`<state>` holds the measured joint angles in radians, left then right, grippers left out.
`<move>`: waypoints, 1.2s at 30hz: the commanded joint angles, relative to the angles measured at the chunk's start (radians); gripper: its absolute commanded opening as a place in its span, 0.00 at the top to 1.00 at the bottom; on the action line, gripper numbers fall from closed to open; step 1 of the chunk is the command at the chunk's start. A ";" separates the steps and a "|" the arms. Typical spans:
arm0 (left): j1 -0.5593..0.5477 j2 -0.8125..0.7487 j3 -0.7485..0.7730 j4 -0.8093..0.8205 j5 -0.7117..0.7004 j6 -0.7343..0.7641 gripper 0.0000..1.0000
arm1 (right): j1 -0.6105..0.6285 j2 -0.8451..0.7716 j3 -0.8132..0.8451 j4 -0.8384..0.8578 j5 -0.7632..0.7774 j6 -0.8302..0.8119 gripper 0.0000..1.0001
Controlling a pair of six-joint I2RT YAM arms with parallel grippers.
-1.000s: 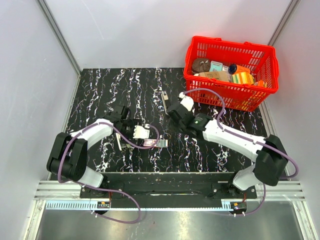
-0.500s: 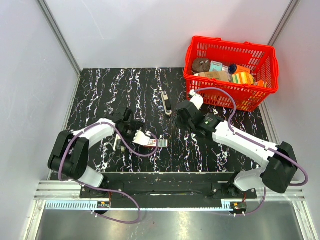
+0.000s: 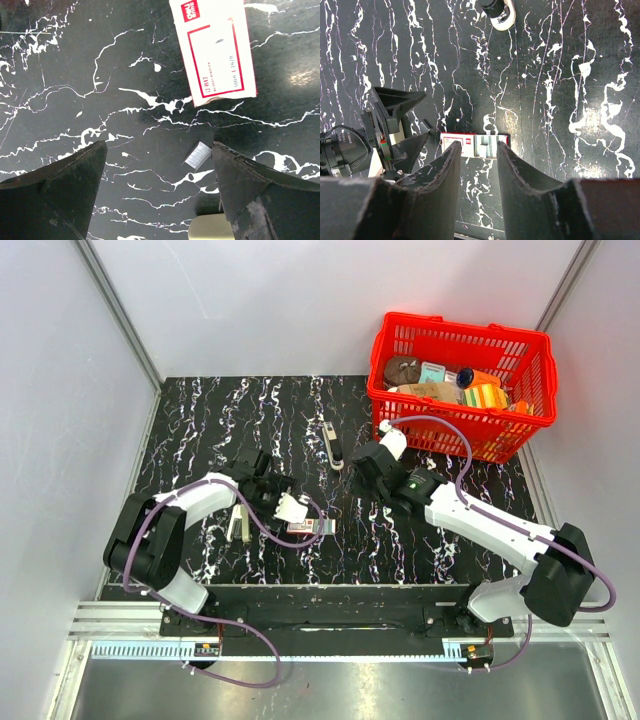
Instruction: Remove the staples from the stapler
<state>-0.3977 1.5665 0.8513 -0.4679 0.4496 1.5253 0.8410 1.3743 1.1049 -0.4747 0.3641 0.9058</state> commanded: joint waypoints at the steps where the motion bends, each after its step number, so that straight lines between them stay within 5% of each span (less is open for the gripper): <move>1: -0.003 0.046 0.006 0.040 0.006 -0.022 0.11 | -0.011 0.003 -0.002 0.036 0.019 0.008 0.60; 13: -0.003 0.089 0.077 0.075 -0.009 -0.148 0.16 | -0.016 0.003 -0.002 0.036 0.012 -0.001 0.60; 25: -0.003 -0.013 0.184 -0.115 0.093 -0.311 0.14 | -0.016 -0.009 -0.008 0.054 -0.007 -0.005 0.61; 36: -0.004 0.033 0.166 -0.149 0.037 -0.393 0.28 | -0.017 -0.009 -0.017 0.073 -0.022 -0.013 0.61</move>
<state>-0.3977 1.5883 1.0340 -0.6094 0.4957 1.1423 0.8345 1.3758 1.0916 -0.4393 0.3470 0.9005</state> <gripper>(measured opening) 0.737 0.393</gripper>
